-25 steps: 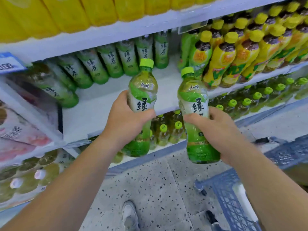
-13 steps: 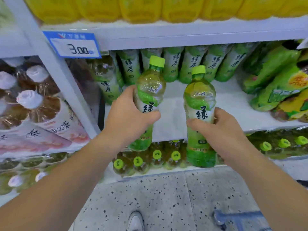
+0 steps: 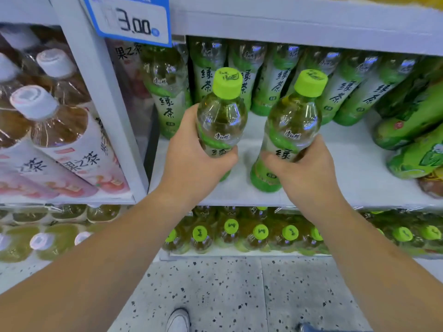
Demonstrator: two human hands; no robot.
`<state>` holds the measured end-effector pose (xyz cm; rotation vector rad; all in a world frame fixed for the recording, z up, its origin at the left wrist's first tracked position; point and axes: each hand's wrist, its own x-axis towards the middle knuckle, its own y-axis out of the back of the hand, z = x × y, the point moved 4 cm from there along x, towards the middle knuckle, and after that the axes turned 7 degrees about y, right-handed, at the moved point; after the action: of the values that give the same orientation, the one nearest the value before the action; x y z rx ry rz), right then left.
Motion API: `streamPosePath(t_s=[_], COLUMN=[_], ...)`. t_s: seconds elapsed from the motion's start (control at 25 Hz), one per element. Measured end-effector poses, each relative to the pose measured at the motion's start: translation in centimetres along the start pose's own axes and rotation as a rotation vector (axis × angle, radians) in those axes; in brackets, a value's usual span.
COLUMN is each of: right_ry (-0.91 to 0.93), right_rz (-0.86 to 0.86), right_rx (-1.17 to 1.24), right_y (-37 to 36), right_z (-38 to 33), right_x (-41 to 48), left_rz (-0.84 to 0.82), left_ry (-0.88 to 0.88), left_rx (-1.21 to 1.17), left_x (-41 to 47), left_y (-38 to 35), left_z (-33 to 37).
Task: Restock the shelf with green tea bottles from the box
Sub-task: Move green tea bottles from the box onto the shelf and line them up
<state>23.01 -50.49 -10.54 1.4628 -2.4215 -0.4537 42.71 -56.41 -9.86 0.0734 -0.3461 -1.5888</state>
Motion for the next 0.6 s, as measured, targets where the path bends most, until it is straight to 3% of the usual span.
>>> streamPosePath(t_s=[0.2,0.28,0.4,0.6], right_ry=[0.086,0.077,0.036,0.129], right_rz=[-0.012,-0.078,-0.173,-0.057], right_rx=[0.071,0.066,-0.064,-0.088], right_y=[-0.6,-0.6,-0.5,-1.5], right_z=[1.3,1.9,3.8,6.1], right_x=[-0.2,-0.4,-1.6,-0.9], left_rz=[-0.079,-0.117,-0.047,0.061], left_ry=[0.047,0.142,0.188,0.104], left_rx=[-0.020,0.121,0.327,0.302], left_x=[-0.2,-1.1,-2.7,-3.0], left_y=[0.1,0.1,0.4,-0.5], left_z=[-2.0,-3.6,-5.6,-7.1])
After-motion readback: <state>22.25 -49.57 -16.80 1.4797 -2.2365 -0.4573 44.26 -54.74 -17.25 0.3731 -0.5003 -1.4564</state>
